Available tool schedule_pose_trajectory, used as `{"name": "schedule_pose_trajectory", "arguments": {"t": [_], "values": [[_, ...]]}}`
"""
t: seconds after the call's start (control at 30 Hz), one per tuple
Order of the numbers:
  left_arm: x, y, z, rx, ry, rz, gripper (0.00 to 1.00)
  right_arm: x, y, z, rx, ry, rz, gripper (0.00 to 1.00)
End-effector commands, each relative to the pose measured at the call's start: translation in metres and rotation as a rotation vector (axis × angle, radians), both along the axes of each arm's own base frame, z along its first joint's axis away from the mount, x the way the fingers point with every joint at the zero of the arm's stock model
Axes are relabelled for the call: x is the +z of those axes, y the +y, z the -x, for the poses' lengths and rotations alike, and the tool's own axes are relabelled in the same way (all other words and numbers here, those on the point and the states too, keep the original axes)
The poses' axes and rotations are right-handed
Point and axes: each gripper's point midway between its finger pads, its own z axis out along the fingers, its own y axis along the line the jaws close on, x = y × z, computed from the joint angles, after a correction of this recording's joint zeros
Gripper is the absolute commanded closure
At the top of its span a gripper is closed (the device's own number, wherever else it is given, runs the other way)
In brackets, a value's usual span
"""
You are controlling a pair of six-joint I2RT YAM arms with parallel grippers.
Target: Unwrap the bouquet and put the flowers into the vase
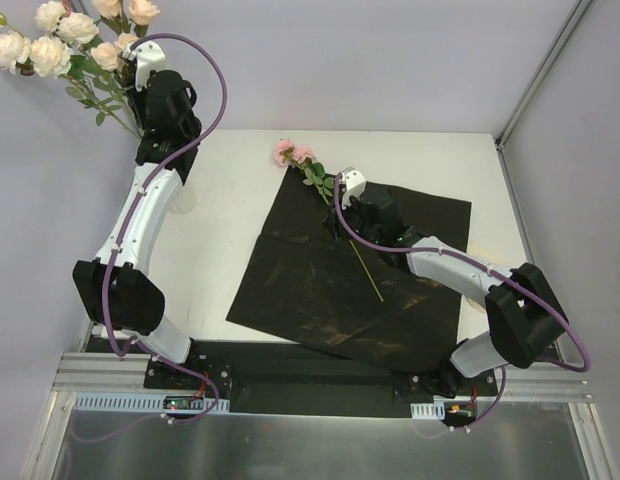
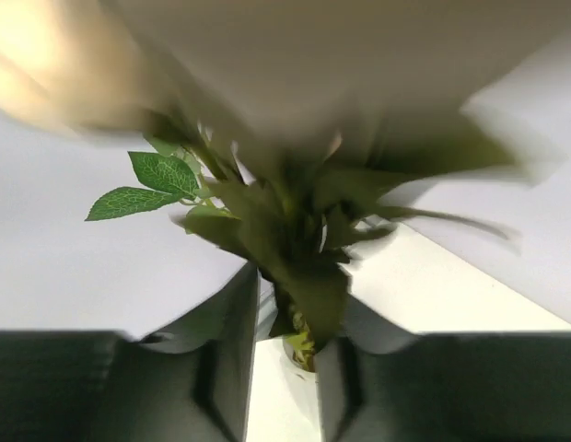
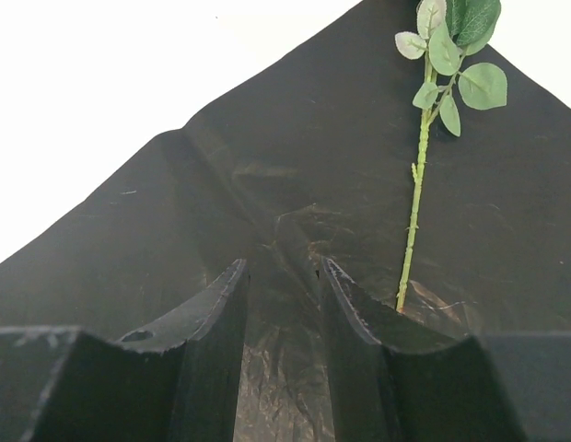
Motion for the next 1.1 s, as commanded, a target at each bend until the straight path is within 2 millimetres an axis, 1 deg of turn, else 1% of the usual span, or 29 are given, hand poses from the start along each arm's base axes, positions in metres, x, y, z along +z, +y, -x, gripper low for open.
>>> {"name": "schedule_pose_trajectory", "arguments": {"t": [0.0,0.03,0.07,0.1,0.17,0.2,0.23,0.27,0.33,0.37,0.4,0.43,0.53,0.57,0.6,0.63,0.67,0.7,0.73,0.77,0.8,0.83,0.87,0.9,0.93,0.97,1.0,1.03,1.07], "values": [[-0.005,0.002,0.001,0.016,-0.025,0.037,0.64,0.019,0.006,-0.008,0.011,-0.040,-0.021,0.61],[-0.007,0.002,0.001,0.011,-0.020,0.040,0.56,0.017,0.005,-0.008,0.009,-0.036,-0.018,0.61],[-0.007,0.002,0.003,0.008,-0.024,0.044,0.44,0.018,0.006,-0.008,0.009,-0.037,-0.019,0.61],[-0.012,0.001,0.005,0.007,-0.013,0.050,0.38,0.016,0.006,-0.008,0.012,-0.033,-0.017,0.61],[-0.012,0.001,0.009,0.001,-0.014,0.060,0.25,0.015,0.007,-0.008,0.015,-0.029,-0.015,0.61],[-0.018,0.000,0.012,-0.002,-0.001,0.074,0.17,0.015,0.006,-0.009,0.012,-0.031,-0.011,0.61],[-0.018,-0.003,0.013,-0.019,-0.005,0.087,0.12,0.014,0.007,-0.008,0.016,-0.028,-0.012,0.61],[-0.016,-0.004,0.020,-0.031,-0.005,0.099,0.08,0.015,0.007,-0.009,0.013,-0.028,-0.012,0.61],[-0.025,-0.010,0.027,-0.054,0.007,0.144,0.02,0.014,0.006,-0.009,0.013,-0.028,-0.005,0.61],[-0.021,-0.015,0.034,-0.091,-0.007,0.171,0.02,0.014,0.006,-0.010,0.012,-0.030,-0.001,0.61],[-0.025,-0.021,0.036,-0.118,-0.022,0.222,0.01,0.012,0.005,-0.011,0.007,-0.027,0.010,0.61],[-0.033,-0.027,0.041,-0.154,0.010,0.248,0.01,0.011,0.004,-0.011,0.002,-0.025,0.017,0.61],[-0.039,-0.059,0.050,-0.344,0.009,0.369,0.01,0.006,-0.002,-0.016,-0.015,-0.015,0.034,0.61],[-0.044,-0.077,0.056,-0.444,0.033,0.410,0.01,0.002,-0.004,-0.015,-0.013,0.001,0.046,0.62],[-0.046,-0.086,0.059,-0.488,0.036,0.446,0.01,-0.005,-0.008,-0.020,-0.025,0.022,0.061,0.61],[-0.044,-0.094,0.065,-0.538,0.034,0.469,0.01,-0.003,-0.008,-0.025,-0.032,0.027,0.066,0.61],[-0.055,-0.114,0.068,-0.636,0.070,0.513,0.01,-0.012,-0.013,-0.026,-0.046,0.058,0.097,0.61],[-0.058,-0.124,0.070,-0.682,0.076,0.549,0.01,-0.025,-0.018,-0.031,-0.059,0.092,0.127,0.61],[-0.062,-0.136,0.072,-0.737,0.094,0.580,0.01,-0.031,-0.021,-0.033,-0.065,0.112,0.143,0.61],[-0.071,-0.147,0.073,-0.785,0.125,0.612,0.02,-0.030,-0.023,-0.037,-0.073,0.133,0.159,0.61],[-0.076,-0.170,0.077,-0.895,0.161,0.672,0.03,-0.043,-0.028,-0.044,-0.088,0.161,0.181,0.61],[-0.087,-0.181,0.075,-0.932,0.201,0.711,0.04,-0.051,-0.031,-0.044,-0.090,0.195,0.205,0.61],[-0.097,-0.194,0.077,-0.973,0.241,0.744,0.06,-0.052,-0.034,-0.047,-0.098,0.222,0.231,0.61],[-0.105,-0.207,0.078,-1.013,0.275,0.779,0.07,-0.067,-0.038,-0.050,-0.104,0.258,0.261,0.61],[-0.121,-0.224,0.077,-1.062,0.340,0.808,0.08,-0.071,-0.039,-0.051,-0.105,0.280,0.275,0.62],[-0.128,-0.235,0.078,-1.094,0.375,0.814,0.09,-0.081,-0.041,-0.054,-0.104,0.321,0.294,0.62],[-0.137,-0.253,0.083,-1.147,0.423,0.795,0.11,-0.085,-0.042,-0.054,-0.106,0.341,0.305,0.62],[-0.152,-0.265,0.082,-1.169,0.478,0.802,0.11,-0.089,-0.042,-0.055,-0.106,0.358,0.315,0.62],[-0.159,-0.272,0.083,-1.186,0.506,0.795,0.11,-0.100,-0.044,-0.053,-0.105,0.398,0.340,0.62]]}}
